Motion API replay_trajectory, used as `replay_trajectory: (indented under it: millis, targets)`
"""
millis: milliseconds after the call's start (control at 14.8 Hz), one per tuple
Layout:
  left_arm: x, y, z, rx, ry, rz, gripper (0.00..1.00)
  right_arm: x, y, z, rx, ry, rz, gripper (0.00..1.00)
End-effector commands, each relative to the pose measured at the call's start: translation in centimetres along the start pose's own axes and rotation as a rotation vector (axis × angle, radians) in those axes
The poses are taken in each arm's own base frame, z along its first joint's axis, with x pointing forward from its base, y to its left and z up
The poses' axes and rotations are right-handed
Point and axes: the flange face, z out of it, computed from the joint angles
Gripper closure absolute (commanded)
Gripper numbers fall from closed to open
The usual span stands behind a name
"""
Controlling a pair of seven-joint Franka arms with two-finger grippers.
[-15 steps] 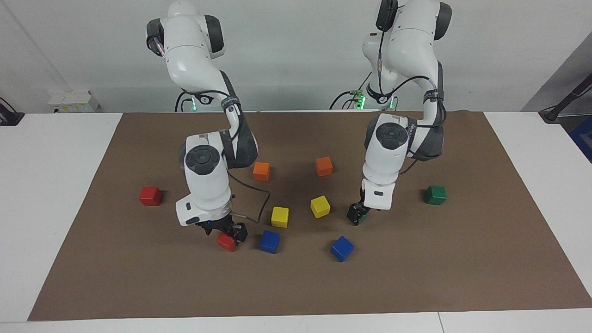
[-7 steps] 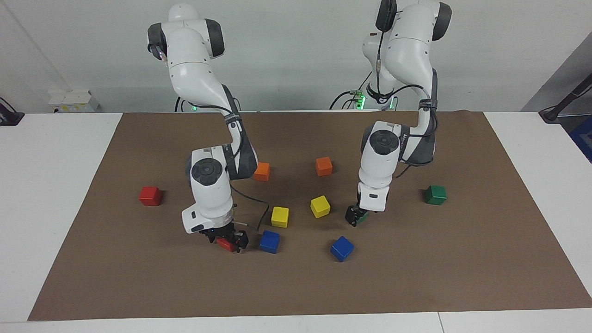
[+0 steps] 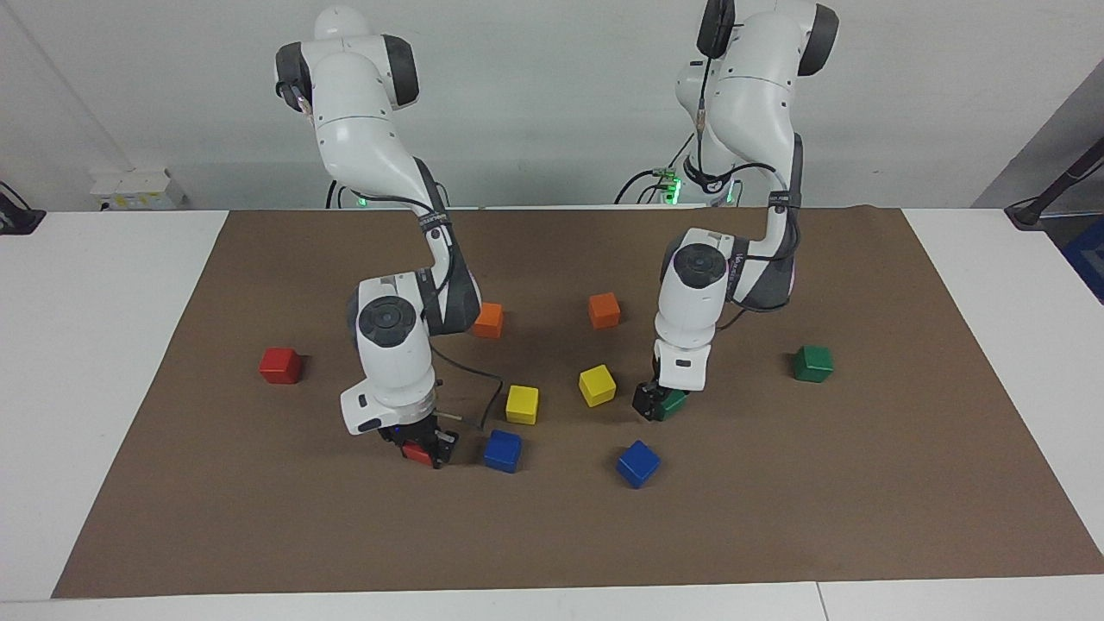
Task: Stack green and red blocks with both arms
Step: 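Grasp another green block with the left gripper while the right gripper grasps red, then stack green on green with the left gripper while the right gripper stacks red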
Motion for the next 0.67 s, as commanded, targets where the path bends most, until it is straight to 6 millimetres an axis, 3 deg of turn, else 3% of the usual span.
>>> replay_trajectory:
  millis: [0,67,202,270,337,472,607]
  targets:
    - [-0.8,-0.7,0.2,0.007,0.025,-0.015,0.66,0.2,1.6,-3.3,-0.004,-0.036,-0.075,1.00]
    - [-0.7,-0.7,0.0,0.018,0.021,-0.015,1.00,0.8,3.2,-5.7,-0.010,-0.050,-0.134,1.00]
    - [0.7,-0.7,-1.7,0.097,0.031,0.023,1.00,1.1,9.8,-9.3,-0.011,-0.074,-0.217,1.00]
    - [1.8,-1.2,-3.9,0.115,0.045,0.056,1.00,0.2,13.1,-10.1,-0.007,-0.091,-0.275,1.00]
    - [3.3,-3.0,-6.3,0.116,0.046,0.100,1.00,-0.6,16.6,-10.5,-0.004,-0.099,-0.305,1.00]
    - [6.1,-8.8,-9.9,0.139,-0.014,0.223,1.00,-1.8,22.0,-10.7,0.009,-0.082,-0.341,1.00]
    - [9.0,-13.8,-12.0,0.138,-0.093,0.403,1.00,-1.9,26.7,-9.6,0.006,-0.091,-0.296,1.00]
